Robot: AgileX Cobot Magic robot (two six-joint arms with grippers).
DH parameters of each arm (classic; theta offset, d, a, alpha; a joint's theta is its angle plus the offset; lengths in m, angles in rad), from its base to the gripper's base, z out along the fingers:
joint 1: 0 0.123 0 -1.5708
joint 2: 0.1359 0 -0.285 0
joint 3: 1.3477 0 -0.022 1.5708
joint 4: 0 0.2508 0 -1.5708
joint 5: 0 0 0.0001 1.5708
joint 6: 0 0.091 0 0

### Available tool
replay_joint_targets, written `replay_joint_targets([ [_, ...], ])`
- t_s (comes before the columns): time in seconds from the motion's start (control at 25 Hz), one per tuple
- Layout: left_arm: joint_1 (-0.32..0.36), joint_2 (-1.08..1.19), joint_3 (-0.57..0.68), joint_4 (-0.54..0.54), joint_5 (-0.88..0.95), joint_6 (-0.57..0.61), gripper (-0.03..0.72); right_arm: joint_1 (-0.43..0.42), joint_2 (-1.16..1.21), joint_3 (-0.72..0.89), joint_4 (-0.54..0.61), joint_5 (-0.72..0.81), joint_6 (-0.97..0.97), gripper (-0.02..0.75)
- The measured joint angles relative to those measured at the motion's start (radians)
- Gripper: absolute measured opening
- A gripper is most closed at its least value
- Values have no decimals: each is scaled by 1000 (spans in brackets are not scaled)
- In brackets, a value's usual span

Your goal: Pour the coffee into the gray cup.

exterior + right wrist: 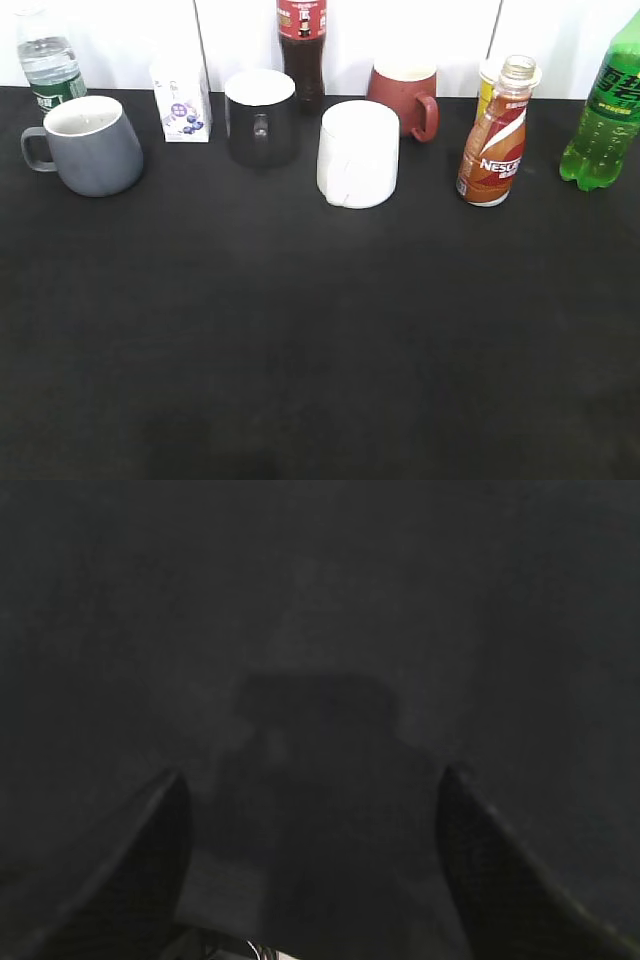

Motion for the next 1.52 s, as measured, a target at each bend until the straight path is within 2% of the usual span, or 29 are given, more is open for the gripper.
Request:
replay_joint_targets([
  [0.24,7,-2,0,-2,0,0,382,0,-5,0,0,-3,0,590],
  [0.32,62,-24,0,-2,0,0,350,-34,-25,0,0,-3,-1,590],
  [0.48,241,-129,0,-2,-1,0,301,-251,-140,0,0,-3,-1,591],
  [0.56,310,-173,1,-2,-1,0,265,-278,-235,0,0,-3,-1,591],
  [0.64,347,-198,3,-2,0,0,242,-278,-305,0,0,-3,-1,591],
  [0.8,354,-276,3,-2,0,0,239,-278,-309,2,0,-3,-1,591],
  [1.52,354,-279,3,0,0,0,239,-278,-309,2,0,-4,-1,591],
])
